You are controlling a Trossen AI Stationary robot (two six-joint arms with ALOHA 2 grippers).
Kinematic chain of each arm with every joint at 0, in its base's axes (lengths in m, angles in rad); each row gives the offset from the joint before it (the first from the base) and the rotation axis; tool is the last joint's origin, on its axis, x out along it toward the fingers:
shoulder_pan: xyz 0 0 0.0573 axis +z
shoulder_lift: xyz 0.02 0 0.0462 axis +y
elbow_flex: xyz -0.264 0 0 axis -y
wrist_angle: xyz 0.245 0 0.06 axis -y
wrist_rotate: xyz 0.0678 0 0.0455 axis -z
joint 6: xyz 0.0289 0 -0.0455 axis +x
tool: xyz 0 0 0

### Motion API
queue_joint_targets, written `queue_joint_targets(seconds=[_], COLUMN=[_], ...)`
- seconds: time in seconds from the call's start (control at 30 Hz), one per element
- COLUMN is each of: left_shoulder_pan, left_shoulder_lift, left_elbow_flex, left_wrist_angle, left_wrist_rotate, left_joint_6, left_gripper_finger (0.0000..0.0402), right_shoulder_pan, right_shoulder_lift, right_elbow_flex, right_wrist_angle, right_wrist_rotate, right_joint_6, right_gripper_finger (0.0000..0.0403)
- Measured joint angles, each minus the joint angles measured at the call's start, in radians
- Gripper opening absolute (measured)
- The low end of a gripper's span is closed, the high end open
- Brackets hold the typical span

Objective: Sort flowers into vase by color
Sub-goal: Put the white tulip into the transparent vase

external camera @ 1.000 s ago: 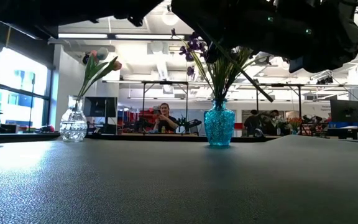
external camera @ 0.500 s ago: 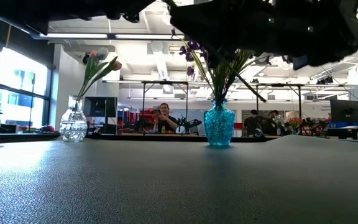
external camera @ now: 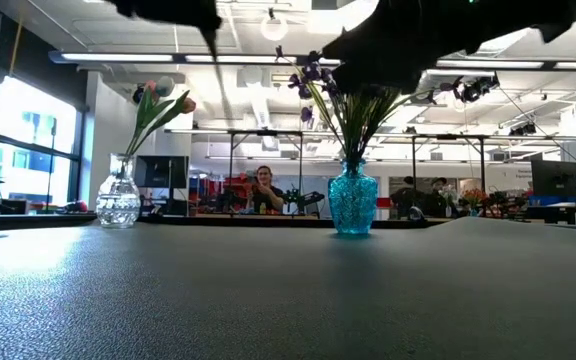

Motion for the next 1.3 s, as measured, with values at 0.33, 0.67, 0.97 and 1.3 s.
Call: queue_joint_targets(seconds=[0.33, 0.67, 0.97, 1.3], left_shoulder_pan=[0.077, 0.352, 0.497, 0.683], left_shoulder_lift=[-0.125, -0.211, -0.283, -0.277], left_elbow_flex=[0.338, 0.466, 0.596, 0.628], left_wrist_angle=[-0.826, -1.082, -1.104, -1.146], left_wrist_rotate=[-0.289, -0.273, -0.177, -0.097], left_joint_6=[-0.457, -0.540, -0.455, -0.398], left_gripper_finger=[0.0002, 0.0002, 0.0002, 0.0002], right_shoulder_pan=[0.039, 0.033, 0.033, 0.033], right_shoulder_lift=[0.074, 0.149, 0.149, 0.149], right_elbow_flex=[0.000, 0.000, 0.000, 0.000], right_wrist_angle=[0.023, 0.122, 0.127, 0.128], right_wrist_rotate=[0.074, 0.074, 0.073, 0.073], right_joint_6=[0.020, 0.014, 0.013, 0.011], right_gripper_finger=[0.0200, 0.0199, 0.0199, 0.0199])
